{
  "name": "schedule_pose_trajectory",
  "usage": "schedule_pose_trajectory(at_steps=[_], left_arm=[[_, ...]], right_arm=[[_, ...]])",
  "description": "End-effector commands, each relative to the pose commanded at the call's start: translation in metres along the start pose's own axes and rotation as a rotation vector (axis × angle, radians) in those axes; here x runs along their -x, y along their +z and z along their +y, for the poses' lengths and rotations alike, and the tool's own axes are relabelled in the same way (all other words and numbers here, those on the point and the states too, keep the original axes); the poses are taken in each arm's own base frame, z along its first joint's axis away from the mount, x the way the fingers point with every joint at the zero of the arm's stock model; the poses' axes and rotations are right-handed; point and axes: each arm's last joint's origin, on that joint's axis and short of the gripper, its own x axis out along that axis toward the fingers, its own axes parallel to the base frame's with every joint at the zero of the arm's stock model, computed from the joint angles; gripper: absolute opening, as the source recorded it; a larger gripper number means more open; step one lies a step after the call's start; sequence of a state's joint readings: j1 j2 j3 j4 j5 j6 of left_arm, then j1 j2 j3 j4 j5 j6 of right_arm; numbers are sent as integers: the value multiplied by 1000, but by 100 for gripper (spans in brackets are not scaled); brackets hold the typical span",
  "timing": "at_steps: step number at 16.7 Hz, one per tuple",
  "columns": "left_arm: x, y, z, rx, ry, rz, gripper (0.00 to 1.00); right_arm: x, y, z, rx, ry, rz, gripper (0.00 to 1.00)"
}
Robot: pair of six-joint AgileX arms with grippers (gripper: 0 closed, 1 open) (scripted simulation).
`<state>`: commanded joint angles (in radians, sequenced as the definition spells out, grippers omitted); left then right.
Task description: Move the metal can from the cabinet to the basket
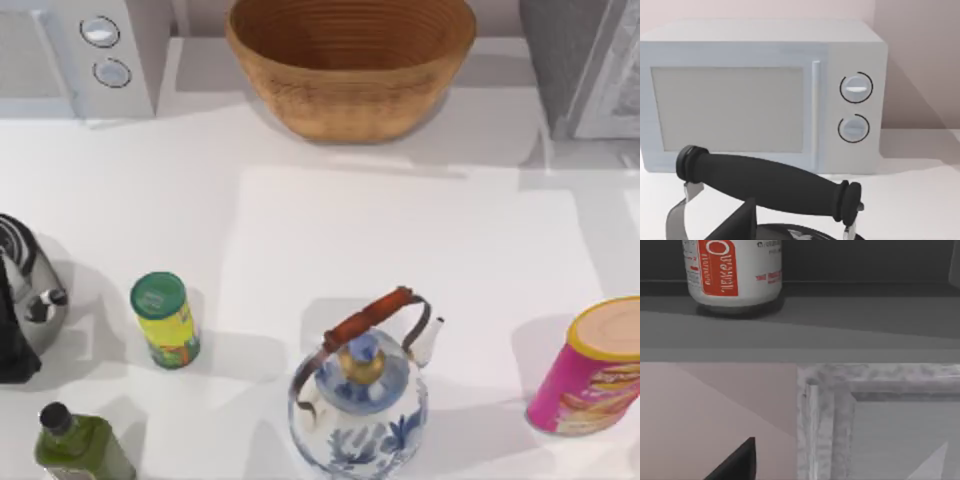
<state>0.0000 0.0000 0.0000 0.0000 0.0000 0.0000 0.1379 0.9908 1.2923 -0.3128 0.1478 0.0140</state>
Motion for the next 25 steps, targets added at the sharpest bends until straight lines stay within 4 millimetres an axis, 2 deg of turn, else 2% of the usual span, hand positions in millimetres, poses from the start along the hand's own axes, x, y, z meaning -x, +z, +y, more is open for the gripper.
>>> schedule_pose_trajectory(at_steps=[4, 8, 16, 22, 25], left_arm=[[0, 0, 0, 0, 0, 0, 100], [0, 0, 0, 0, 0, 0, 100], [0, 0, 0, 0, 0, 0, 100], [0, 0, 0, 0, 0, 0, 100], [0, 0, 0, 0, 0, 0, 100]], right_arm=[[-37, 42, 13, 1, 5, -7, 100], [-59, 59, 21, 0, 3, -9, 100], [-65, 62, 24, -2, -4, -15, 100], [-104, 59, 67, -1, -12, -17, 100], [-109, 58, 75, -2, -14, -19, 100]])
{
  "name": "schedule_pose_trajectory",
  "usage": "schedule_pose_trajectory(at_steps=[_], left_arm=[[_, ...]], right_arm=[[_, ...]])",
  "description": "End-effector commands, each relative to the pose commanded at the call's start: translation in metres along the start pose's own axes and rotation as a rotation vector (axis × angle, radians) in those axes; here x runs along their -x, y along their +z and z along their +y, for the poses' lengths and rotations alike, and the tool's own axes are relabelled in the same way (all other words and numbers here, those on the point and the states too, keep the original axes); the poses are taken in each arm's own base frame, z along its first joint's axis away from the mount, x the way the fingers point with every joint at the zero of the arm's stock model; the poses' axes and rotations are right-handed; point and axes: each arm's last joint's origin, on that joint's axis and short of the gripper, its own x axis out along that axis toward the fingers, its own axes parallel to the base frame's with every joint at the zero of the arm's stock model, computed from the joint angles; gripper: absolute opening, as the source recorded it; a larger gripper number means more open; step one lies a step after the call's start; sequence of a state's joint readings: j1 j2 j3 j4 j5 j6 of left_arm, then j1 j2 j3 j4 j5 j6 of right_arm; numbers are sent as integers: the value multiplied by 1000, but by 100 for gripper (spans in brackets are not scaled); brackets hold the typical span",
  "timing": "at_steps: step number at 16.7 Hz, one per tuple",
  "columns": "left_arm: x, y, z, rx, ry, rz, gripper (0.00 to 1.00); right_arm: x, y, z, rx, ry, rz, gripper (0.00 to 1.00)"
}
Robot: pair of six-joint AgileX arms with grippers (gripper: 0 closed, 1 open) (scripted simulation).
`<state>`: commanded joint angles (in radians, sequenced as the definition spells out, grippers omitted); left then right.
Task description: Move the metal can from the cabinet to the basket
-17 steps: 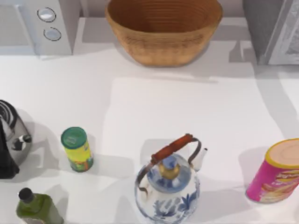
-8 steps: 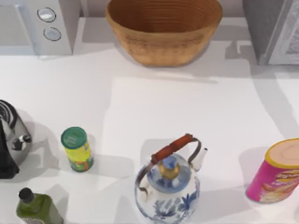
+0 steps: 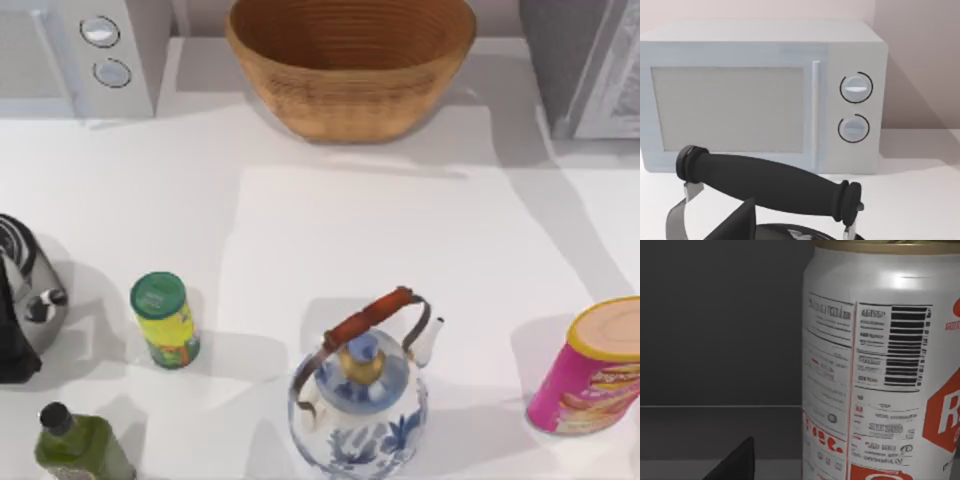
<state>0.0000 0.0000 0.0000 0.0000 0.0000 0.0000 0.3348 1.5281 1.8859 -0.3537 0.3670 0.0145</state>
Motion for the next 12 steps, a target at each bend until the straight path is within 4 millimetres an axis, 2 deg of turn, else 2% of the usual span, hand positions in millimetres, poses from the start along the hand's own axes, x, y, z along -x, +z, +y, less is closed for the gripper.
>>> schedule_pose_trajectory(at_steps=[3, 5, 12], left_arm=[[0, 0, 0, 0, 0, 0, 100], [0, 0, 0, 0, 0, 0, 100], [0, 0, 0, 0, 0, 0, 100]], right_arm=[[-1, -1, -1, 1, -2, 4, 100], [-8, 1, -1, 0, 0, 1, 100], [-56, 0, 0, 0, 0, 0, 100]])
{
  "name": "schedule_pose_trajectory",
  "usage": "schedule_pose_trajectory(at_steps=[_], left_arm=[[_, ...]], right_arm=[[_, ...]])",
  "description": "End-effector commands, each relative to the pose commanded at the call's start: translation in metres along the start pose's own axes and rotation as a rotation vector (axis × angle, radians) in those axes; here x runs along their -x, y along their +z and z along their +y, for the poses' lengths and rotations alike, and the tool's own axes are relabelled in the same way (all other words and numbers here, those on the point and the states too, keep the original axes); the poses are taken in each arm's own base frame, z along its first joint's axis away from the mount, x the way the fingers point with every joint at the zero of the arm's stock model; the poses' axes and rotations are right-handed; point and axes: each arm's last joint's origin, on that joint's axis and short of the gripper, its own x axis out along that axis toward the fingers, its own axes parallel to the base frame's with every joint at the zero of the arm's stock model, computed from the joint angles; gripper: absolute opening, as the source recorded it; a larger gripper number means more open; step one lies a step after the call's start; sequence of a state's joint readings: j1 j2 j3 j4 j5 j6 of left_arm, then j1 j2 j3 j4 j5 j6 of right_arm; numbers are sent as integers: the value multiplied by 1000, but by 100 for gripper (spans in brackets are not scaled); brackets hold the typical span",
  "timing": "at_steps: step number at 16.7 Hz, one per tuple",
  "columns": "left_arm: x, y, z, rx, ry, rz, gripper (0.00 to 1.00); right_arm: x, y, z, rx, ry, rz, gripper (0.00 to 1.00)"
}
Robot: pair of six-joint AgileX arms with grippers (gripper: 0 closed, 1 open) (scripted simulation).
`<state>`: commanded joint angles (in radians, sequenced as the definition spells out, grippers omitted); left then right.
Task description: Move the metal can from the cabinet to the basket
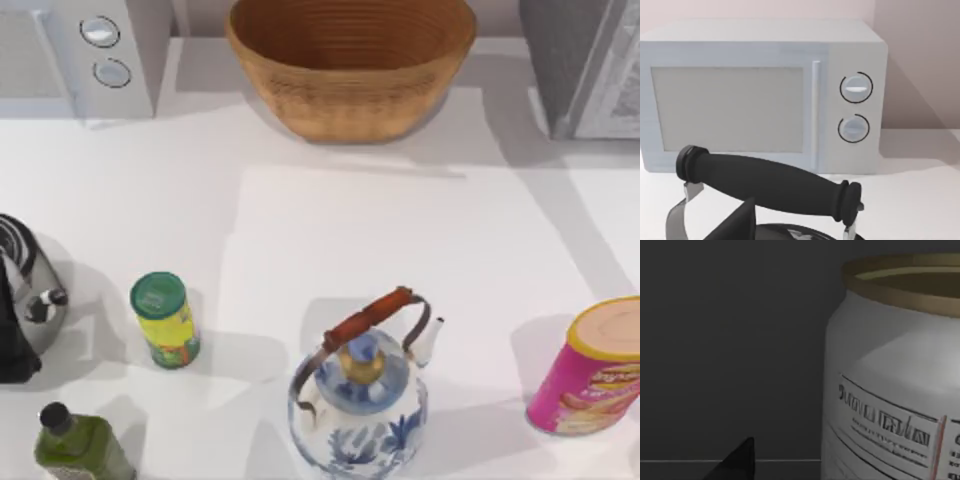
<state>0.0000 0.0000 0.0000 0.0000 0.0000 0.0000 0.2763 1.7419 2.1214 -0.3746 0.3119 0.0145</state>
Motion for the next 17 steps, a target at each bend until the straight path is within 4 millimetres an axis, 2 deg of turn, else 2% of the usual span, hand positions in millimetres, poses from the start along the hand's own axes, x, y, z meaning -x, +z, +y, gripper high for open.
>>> schedule_pose_trajectory(at_steps=[5, 17], left_arm=[[0, 0, 0, 0, 0, 0, 100], [0, 0, 0, 0, 0, 0, 100]], right_arm=[[-4, 0, 0, 0, 0, 0, 100], [-4, 0, 0, 0, 0, 0, 10]])
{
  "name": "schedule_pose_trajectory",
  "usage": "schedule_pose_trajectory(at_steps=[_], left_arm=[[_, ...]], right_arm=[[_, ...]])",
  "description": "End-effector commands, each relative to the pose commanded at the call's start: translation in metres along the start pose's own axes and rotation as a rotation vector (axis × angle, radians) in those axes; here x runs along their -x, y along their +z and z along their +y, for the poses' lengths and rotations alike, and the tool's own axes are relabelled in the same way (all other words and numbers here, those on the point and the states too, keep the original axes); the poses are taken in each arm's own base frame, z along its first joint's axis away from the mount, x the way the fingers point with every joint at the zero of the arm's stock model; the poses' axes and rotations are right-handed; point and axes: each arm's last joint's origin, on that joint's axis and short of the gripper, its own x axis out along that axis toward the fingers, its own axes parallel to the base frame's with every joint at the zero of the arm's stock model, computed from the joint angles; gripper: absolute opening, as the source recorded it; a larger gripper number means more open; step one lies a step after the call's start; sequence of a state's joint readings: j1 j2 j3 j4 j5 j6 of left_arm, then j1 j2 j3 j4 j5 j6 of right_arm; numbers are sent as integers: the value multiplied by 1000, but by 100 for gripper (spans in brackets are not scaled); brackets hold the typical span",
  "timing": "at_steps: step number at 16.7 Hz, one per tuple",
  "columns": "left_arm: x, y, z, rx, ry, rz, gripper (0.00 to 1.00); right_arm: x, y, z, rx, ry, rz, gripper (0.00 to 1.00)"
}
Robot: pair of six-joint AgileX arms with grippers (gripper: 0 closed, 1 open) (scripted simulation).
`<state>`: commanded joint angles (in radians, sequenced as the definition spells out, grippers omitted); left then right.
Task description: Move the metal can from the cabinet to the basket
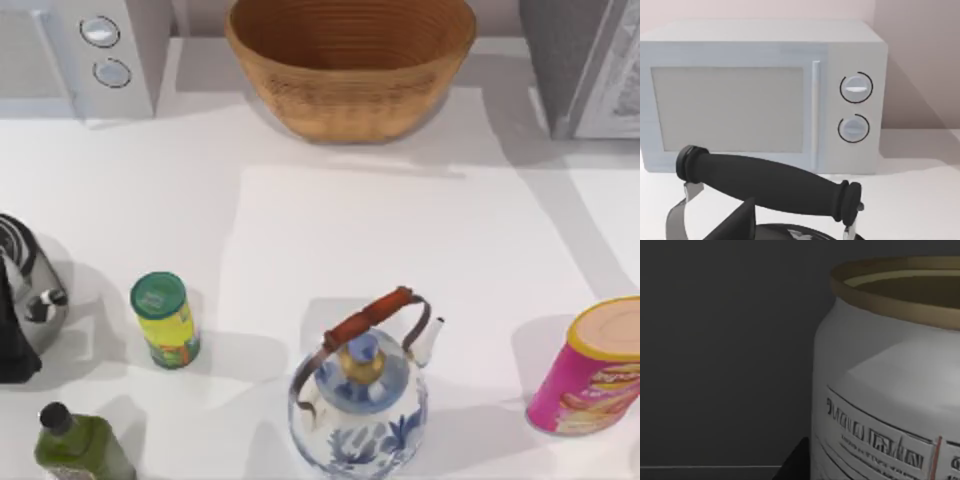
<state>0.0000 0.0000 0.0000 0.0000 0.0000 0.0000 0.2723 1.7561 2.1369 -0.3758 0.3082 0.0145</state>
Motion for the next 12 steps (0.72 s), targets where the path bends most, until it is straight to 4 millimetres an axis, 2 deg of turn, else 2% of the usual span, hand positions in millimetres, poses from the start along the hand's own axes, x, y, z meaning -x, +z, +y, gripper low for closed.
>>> schedule_pose_trajectory(at_steps=[1, 2, 10, 12], left_arm=[[0, 0, 0, 0, 0, 0, 100], [0, 0, 0, 0, 0, 0, 100], [0, 0, 0, 0, 0, 0, 100], [0, 0, 0, 0, 0, 0, 100]], right_arm=[[0, 0, 0, 0, 0, 0, 2], [0, 0, 0, 0, 0, 0, 0], [1, 0, 0, -1, 2, 0, 0], [8, 4, 3, -1, 2, 0, 0]])
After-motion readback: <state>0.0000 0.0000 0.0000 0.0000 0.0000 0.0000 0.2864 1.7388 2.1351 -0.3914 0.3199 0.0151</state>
